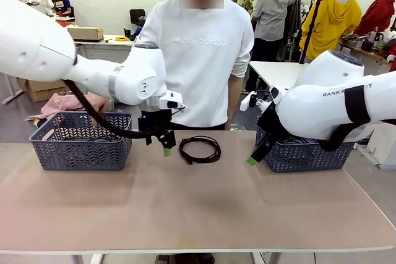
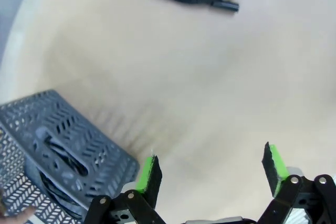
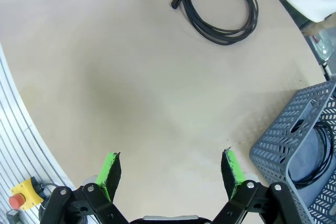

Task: Organize the cables according to human instructions.
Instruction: Pick up a bundle of cables and place it in the basket indicated by the human.

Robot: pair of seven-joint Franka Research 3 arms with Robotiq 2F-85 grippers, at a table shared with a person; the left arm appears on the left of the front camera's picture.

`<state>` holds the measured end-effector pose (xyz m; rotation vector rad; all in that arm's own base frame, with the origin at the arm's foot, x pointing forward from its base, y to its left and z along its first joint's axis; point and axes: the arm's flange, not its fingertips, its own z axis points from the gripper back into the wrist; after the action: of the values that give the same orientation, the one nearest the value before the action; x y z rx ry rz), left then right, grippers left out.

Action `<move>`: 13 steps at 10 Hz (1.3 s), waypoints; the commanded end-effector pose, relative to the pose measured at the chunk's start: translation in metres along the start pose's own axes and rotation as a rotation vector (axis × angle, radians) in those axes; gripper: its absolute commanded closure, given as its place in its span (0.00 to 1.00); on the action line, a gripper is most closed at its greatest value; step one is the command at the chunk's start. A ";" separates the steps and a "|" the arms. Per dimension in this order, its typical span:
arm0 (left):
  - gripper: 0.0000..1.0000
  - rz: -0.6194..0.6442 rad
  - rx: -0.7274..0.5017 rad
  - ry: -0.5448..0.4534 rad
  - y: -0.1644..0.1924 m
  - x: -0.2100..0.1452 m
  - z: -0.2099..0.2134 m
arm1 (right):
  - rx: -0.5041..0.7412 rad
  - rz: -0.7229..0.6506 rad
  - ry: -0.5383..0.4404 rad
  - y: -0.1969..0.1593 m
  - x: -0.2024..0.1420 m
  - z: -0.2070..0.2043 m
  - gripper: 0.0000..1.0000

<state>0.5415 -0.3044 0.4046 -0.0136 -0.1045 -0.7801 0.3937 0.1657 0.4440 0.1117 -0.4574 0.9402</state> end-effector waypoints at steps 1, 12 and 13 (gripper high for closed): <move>0.00 0.046 0.041 0.024 -0.001 0.032 -0.003 | -0.007 -0.007 0.006 0.001 -0.003 0.002 0.00; 0.00 0.049 0.027 0.023 -0.003 0.059 -0.022 | -0.007 -0.007 0.006 0.001 -0.003 0.002 0.00; 0.00 0.052 0.030 0.012 0.004 0.060 -0.024 | -0.007 -0.007 0.006 0.001 -0.003 0.002 0.00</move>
<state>0.5836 -0.3492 0.3879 0.0183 -0.0925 -0.7285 0.3935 0.1654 0.4436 0.1119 -0.4567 0.9397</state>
